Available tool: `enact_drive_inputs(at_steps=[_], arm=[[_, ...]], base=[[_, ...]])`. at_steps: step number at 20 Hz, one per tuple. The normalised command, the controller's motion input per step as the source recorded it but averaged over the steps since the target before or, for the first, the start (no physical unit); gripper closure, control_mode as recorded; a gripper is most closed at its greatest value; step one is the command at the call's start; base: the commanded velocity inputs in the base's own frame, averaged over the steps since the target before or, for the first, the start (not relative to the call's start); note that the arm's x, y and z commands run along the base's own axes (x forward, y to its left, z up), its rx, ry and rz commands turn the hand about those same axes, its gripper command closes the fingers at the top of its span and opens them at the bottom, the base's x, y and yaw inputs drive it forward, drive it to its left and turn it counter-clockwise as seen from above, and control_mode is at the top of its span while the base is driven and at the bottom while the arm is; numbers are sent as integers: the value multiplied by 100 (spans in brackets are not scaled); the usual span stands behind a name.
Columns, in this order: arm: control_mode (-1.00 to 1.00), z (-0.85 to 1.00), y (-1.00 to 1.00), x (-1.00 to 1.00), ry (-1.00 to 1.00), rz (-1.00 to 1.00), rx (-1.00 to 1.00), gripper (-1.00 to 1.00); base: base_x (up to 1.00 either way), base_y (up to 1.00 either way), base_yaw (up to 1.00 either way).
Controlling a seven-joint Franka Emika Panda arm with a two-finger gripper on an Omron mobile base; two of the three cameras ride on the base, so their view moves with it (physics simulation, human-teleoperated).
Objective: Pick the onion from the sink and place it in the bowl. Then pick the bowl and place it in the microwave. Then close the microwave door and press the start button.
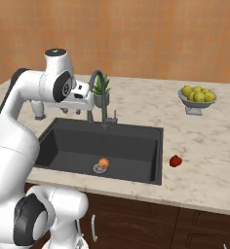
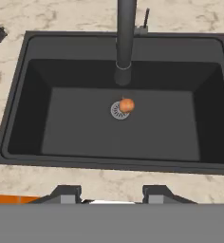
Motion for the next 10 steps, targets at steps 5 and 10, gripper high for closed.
enact_drive_inputs(at_steps=[5,10], arm=[[-100,-20,-10,-12,0,0,4,-100],[-100,-64,-75,0,0,5,30,-100]], base=[[0,0,0],[0,0,0]])
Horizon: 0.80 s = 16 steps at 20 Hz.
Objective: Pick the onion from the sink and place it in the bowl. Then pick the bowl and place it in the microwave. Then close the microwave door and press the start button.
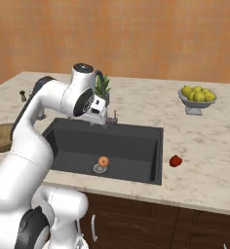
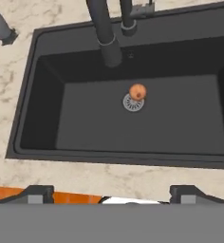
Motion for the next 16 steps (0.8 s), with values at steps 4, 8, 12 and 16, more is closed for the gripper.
enact_drive_inputs(at_steps=[4,8,12,16], arm=[[-100,-68,-72,16,2,4,22,-100],[-100,-72,-18,39,-4,9,6,-100],[-100,-59,-6,38,-21,29,9,-100],[-100,-64,-2,36,-14,30,5,-100]], base=[[0,0,0],[0,0,0],[0,0,0],[0,0,0]])
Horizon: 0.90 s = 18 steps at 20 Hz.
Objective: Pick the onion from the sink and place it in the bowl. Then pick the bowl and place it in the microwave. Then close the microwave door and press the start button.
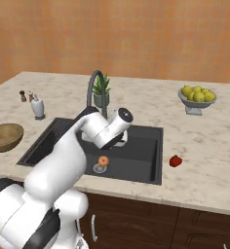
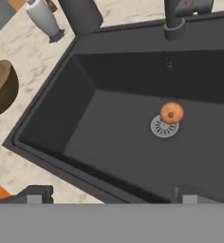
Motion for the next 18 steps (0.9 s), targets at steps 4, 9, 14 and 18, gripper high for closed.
enact_drive_inputs(at_steps=[4,9,14,18], arm=[[-100,-64,0,50,-9,27,3,-100],[-100,-49,-1,41,-2,21,3,-100],[-100,-41,0,35,0,11,0,-100],[-100,-34,0,17,0,5,0,-100]], base=[[0,0,0],[0,0,0],[0,0,0],[0,0,0]])
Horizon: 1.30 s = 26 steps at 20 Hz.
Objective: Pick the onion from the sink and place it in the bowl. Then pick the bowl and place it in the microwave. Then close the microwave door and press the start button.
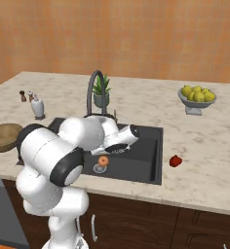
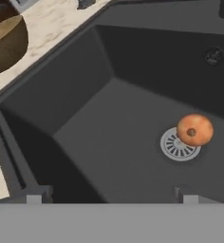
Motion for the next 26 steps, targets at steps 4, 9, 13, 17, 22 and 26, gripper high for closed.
enact_drive_inputs(at_steps=[4,9,13,17,22,26], arm=[[-100,-30,0,14,0,2,0,-100],[-100,-31,9,23,0,0,0,-100],[-100,-27,14,21,0,0,0,-100],[-100,-19,2,14,-1,0,0,-100],[-100,-17,2,23,-5,0,0,-100],[-100,-30,0,34,-13,4,0,-100]], base=[[0,0,0],[0,0,0],[0,0,0],[0,0,0],[0,0,0],[0,0,0]])
